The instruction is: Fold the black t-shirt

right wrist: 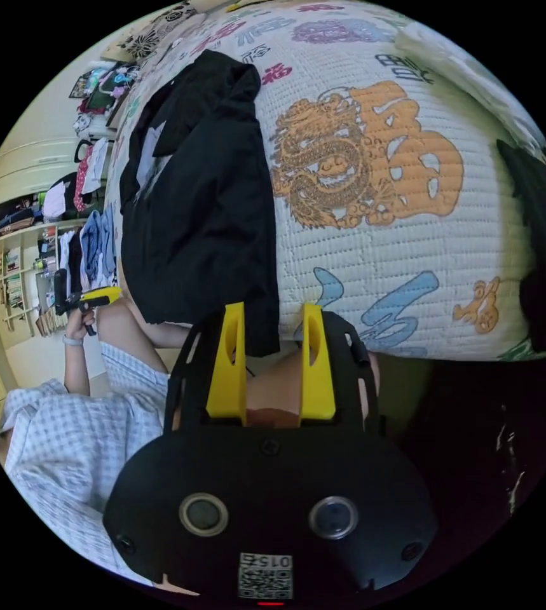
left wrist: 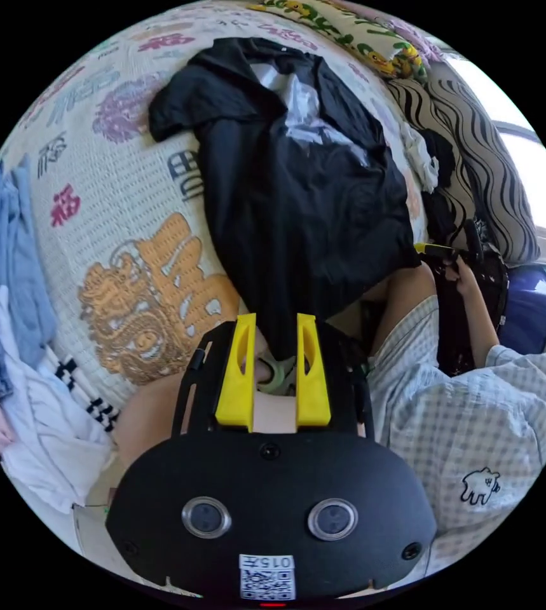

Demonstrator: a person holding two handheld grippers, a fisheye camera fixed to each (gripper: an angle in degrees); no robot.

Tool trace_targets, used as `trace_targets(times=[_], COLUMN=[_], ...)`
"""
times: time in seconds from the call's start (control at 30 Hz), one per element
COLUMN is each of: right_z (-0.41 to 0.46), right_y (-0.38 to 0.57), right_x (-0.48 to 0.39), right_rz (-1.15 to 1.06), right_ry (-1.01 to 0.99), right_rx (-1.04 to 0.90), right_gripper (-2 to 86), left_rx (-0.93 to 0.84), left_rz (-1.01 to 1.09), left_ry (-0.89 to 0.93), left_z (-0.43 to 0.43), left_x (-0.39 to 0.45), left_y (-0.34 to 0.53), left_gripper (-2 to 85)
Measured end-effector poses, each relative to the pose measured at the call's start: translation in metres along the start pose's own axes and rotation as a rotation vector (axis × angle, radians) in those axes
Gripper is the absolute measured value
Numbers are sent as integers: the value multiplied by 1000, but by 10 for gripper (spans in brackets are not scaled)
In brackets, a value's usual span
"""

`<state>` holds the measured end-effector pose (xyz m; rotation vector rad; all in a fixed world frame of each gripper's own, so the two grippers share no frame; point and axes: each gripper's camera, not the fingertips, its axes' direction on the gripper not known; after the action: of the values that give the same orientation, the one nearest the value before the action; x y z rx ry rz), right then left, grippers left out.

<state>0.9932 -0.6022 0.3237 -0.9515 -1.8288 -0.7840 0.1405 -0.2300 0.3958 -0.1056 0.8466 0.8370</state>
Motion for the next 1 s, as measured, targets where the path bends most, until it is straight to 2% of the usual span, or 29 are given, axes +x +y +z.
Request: trace_targets(times=[0.13, 0.23, 0.33, 0.37, 0.43, 0.5, 0.63, 0.73, 0.83, 0.9, 1.0], right_z=[7, 21, 35, 33, 26, 20, 27, 37, 48, 47, 23], right_y=[-16, -27, -33, -31, -23, -7, 10, 14, 6, 1, -1], right_x=[-1, -8, -3, 2, 11, 23, 35, 31, 27, 25, 14], right_rz=[-23, -71, -70, -54, -36, -21, -1, -16, -23, -21, -85], right_ry=[0, 32, 132, 108, 100, 87, 58, 67, 116, 201, 293], right_rx=[-39, -106, -120, -105, -79, -78, -116, -140, -162, -153, -19], right_gripper=[102, 40, 1, -3, -5, -5, -1, 6, 34, 77, 77], left_rx=[-88, -47, -35, -41, -19, -12, -70, -98, -160, -286, -232], left_rz=[-48, -98, -98, -88, -72, -36, 3, 39, 22, 5, -10], left_ry=[-8, -61, -131, -64, -42, -130, -157, -251, -276, -308, -296], left_z=[53, 69, 83, 87, 88, 89, 105, 123, 151, 176, 174], left_x=[-14, -27, -38, -43, -44, -41, -42, -39, -50, -60, -66], left_y=[-28, -39, -45, -47, -43, -34, -31, -33, -44, -52, -52], left_gripper=[114, 100, 35, 16, 7, 3, 3, 11, 41, 81, 86])
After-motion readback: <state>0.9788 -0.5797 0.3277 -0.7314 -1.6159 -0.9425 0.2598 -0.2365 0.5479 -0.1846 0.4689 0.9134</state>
